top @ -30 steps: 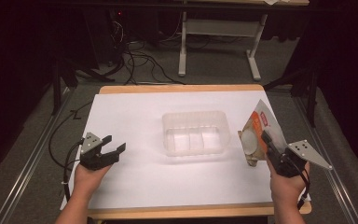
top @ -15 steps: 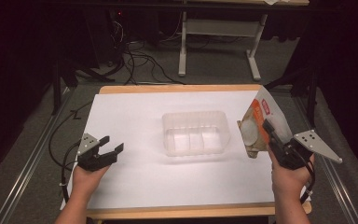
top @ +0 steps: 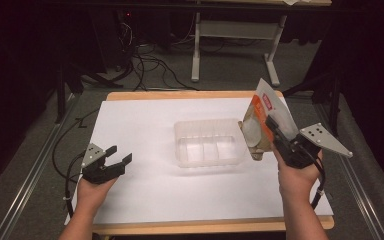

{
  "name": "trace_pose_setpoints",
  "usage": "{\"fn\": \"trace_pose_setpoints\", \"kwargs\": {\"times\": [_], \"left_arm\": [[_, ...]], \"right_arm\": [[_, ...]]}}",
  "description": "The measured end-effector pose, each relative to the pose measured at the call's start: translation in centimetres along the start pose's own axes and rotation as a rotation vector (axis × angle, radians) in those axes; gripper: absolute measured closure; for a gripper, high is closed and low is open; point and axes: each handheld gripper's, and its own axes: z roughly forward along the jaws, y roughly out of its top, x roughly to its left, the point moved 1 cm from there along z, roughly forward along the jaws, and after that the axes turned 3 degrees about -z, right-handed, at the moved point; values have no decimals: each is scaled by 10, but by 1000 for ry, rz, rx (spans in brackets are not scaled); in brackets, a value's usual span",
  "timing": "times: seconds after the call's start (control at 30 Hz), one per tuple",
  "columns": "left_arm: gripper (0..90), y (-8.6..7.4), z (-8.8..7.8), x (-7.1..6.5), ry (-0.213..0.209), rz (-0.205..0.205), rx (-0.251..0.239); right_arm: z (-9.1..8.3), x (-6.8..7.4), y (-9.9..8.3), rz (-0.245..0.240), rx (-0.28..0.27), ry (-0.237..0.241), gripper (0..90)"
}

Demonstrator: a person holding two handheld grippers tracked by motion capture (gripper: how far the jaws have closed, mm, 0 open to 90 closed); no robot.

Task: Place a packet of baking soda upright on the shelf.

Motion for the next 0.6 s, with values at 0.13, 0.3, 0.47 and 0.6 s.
{"fn": "trace_pose_setpoints", "kwargs": {"times": [0.13, 0.3, 0.47, 0.6], "left_arm": [[339, 0, 2, 0, 1, 4, 10], [339, 0, 1, 0, -1, 3, 2], [340, 1, 2, 0, -5, 6, 6], [340, 1, 2, 0, -6, 5, 5]], "right_arm": [[10, 13, 3, -7, 4, 28, 900], [27, 30, 4, -7, 20, 67, 900], [41, 46, 1, -8, 35, 94, 900], [54, 56, -3, -3, 56, 115, 900]]}}
